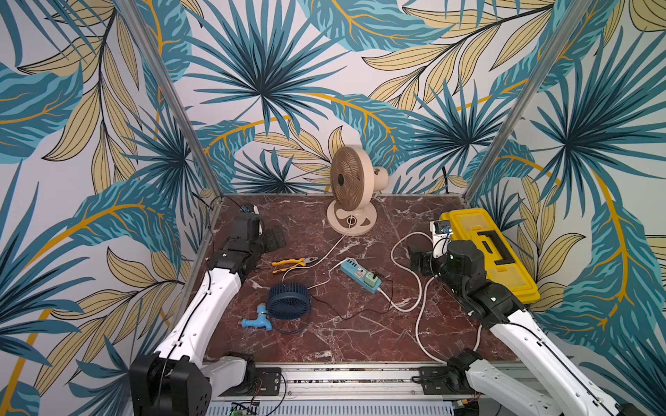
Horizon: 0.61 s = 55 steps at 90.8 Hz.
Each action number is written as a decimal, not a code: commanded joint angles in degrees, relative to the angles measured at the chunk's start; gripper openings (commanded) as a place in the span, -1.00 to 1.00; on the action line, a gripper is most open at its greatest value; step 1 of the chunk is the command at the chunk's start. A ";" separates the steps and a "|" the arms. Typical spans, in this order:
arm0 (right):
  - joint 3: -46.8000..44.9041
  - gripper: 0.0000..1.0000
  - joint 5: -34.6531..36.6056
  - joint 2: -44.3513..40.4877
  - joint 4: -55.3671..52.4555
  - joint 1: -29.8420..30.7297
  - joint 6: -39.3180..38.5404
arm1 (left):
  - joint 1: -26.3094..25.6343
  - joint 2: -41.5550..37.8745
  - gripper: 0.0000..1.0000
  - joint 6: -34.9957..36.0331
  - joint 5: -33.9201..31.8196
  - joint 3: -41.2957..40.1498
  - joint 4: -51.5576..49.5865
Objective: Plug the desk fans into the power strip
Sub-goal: Reset both arms
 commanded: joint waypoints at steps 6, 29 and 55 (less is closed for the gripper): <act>-5.91 0.99 3.39 -1.23 10.41 -2.35 -2.52 | 0.37 -8.25 1.00 2.43 -11.41 -8.40 9.36; -14.02 0.99 3.44 0.21 21.82 -7.10 -1.82 | 0.61 -11.50 1.00 10.57 -16.47 -18.48 19.12; -22.77 0.99 0.32 4.91 37.20 -11.08 -3.76 | 0.61 -8.60 1.00 17.91 -10.81 -31.47 42.04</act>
